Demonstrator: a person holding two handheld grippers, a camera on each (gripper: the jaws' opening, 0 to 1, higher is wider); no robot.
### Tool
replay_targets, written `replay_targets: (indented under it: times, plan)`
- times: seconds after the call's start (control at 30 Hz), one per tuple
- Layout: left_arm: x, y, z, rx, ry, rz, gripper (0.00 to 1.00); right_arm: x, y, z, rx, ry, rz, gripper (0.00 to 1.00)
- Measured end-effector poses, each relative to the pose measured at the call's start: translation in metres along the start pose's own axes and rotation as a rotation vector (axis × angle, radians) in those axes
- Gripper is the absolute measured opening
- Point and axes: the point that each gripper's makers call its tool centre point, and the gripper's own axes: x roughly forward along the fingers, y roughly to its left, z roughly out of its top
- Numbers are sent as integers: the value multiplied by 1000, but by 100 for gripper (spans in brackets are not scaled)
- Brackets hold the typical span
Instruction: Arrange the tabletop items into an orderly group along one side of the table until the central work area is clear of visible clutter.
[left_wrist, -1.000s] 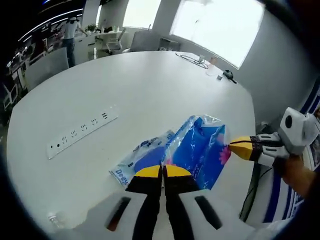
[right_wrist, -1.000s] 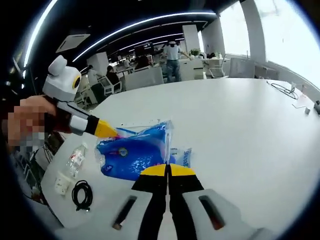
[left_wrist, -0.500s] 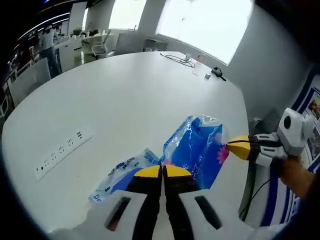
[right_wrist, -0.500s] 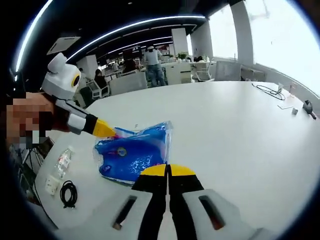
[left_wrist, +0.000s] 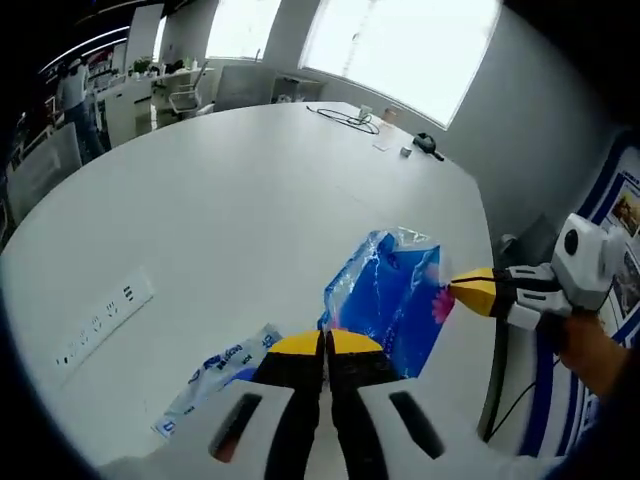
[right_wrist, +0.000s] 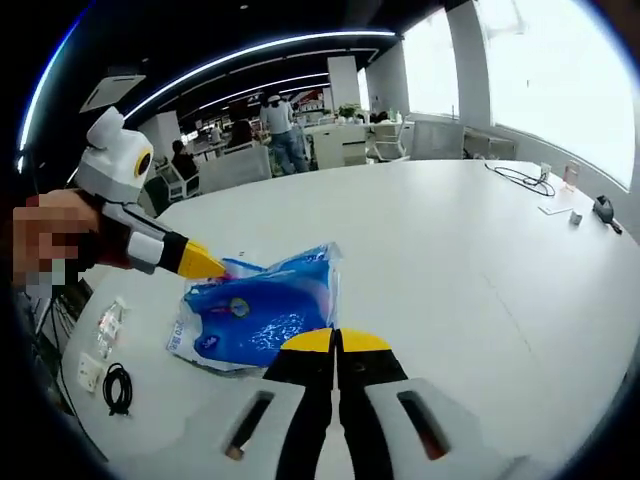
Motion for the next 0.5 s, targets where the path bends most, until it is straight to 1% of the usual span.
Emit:
replay_targets:
  times: [0.27,0.4,0.5]
  plan:
    - [23,-1,-1,-18,15,-13,0,11,-17,-2,-8,10,3,0]
    - [34,-2,1,-10,15,-18,0,18,-27,-7,-2,15,0,0]
    - [45,2,4,-7,18,-20,0,23,-32,-10,-4,22,0,0]
